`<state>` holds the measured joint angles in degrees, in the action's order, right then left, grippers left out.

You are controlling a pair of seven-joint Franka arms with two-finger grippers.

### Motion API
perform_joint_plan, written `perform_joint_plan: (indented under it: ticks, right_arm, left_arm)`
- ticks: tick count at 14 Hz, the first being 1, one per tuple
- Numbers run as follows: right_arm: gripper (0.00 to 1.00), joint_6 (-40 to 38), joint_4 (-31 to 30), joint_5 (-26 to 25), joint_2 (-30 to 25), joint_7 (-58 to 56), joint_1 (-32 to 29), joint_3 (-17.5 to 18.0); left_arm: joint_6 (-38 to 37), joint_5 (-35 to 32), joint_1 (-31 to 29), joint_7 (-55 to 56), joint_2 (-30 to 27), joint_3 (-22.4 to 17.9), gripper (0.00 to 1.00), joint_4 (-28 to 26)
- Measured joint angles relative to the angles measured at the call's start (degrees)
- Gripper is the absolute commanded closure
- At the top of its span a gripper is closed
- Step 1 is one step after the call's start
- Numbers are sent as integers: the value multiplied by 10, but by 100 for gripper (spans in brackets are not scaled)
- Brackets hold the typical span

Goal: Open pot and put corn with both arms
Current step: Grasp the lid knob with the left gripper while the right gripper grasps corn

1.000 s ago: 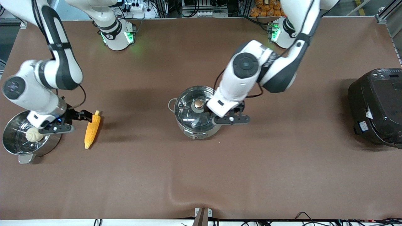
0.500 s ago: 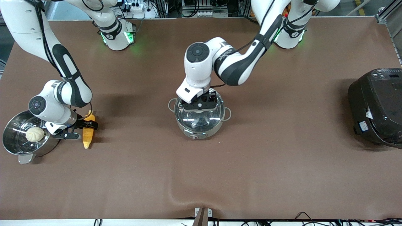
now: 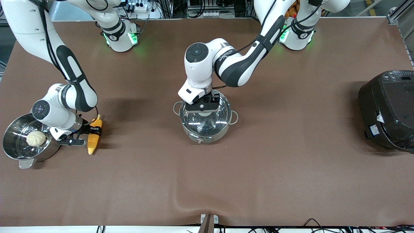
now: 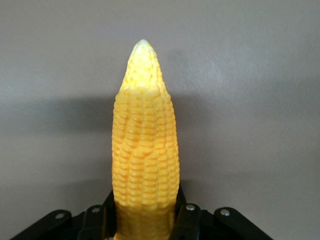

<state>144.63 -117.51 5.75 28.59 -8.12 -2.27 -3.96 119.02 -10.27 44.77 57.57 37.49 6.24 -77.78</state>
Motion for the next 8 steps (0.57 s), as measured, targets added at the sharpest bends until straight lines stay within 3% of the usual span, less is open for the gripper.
perform_joint_plan:
  ticks: [5,8]
  right_arm:
    - [100,-233,146,-1,-31,0,19,1]
    - [100,-286,208,-1,-37,0,49,1]
  left_arm:
    - [-4,-2,0,12,-1,-1,100,3]
    - [-26,-2,-4,15,-20,-4,100,17]
